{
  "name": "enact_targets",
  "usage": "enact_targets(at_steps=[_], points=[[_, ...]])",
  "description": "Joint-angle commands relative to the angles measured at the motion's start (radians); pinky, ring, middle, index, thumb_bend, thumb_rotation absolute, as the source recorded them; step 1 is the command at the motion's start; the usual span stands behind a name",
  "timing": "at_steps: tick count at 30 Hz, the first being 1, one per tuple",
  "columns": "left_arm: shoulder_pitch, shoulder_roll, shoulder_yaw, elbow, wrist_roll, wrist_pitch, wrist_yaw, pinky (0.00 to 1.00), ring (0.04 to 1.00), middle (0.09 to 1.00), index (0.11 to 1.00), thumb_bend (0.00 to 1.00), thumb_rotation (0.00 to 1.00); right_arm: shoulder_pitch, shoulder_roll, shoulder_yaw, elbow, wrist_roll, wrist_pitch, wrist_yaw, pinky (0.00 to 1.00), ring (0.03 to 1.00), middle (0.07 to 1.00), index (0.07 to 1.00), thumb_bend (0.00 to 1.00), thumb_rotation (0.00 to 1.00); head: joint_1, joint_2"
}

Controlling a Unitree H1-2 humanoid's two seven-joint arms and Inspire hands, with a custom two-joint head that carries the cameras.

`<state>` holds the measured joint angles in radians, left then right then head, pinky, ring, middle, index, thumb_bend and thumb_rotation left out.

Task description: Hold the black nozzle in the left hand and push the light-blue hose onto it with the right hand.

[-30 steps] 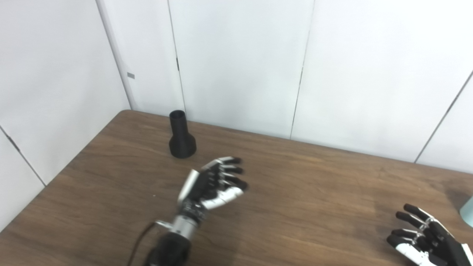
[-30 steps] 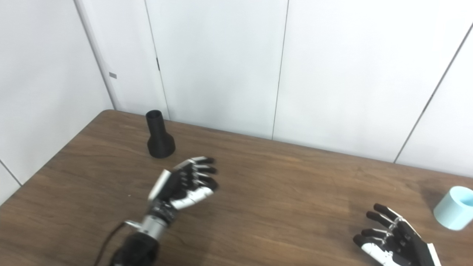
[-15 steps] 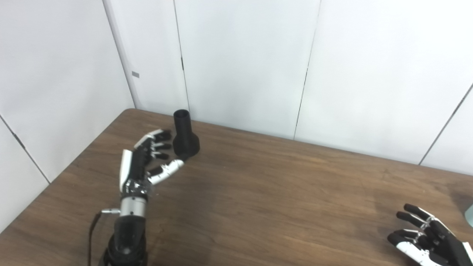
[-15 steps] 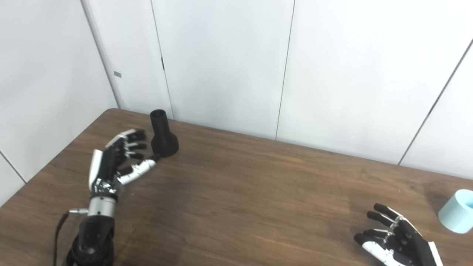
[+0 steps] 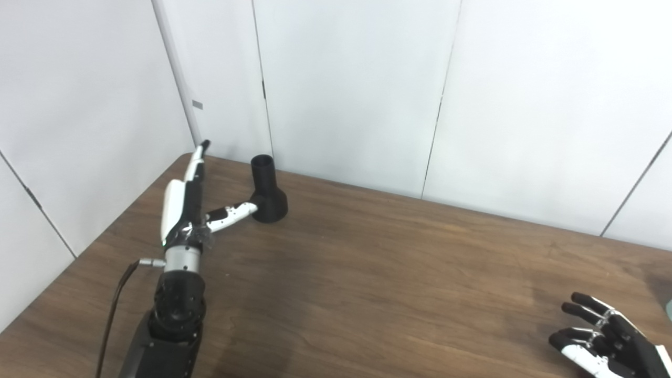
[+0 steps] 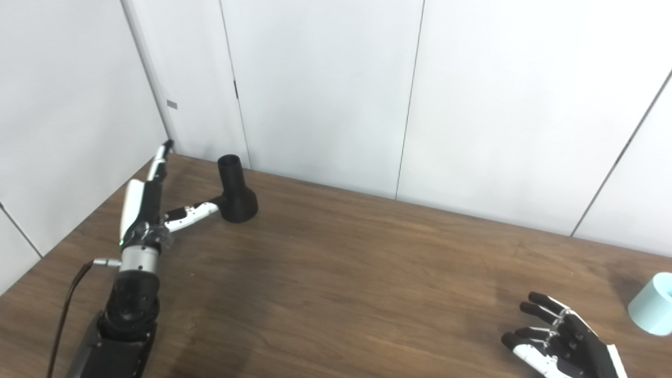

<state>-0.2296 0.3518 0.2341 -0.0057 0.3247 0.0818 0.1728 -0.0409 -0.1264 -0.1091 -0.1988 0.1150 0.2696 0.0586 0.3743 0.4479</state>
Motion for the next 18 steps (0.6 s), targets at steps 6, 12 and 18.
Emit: enact_targets(at_steps=[6,12,18], points=[[-0.106,0.079,-0.037,0.031,-0.061,0.119,-0.138,0.96,1.0,1.0,1.0,1.0,0.34,-0.025,-0.005,-0.004,-0.037,-0.002,-0.017,-0.001,0.41,0.494,0.669,0.667,0.66,0.0,0.004,0.001],[-0.159,0.101,-0.053,0.112,-0.073,0.144,-0.153,0.94,1.0,1.0,1.0,1.0,0.36,-0.021,-0.004,-0.002,-0.058,-0.006,-0.001,-0.004,0.42,0.508,0.692,0.682,0.65,0.0,-0.004,0.001],[-0.197,0.114,-0.073,0.206,-0.051,0.127,-0.119,0.98,1.0,1.0,1.0,1.0,0.4,-0.017,-0.001,-0.003,-0.078,-0.008,0.014,-0.007,0.42,0.489,0.683,0.681,0.65,0.0,-0.005,0.005]])
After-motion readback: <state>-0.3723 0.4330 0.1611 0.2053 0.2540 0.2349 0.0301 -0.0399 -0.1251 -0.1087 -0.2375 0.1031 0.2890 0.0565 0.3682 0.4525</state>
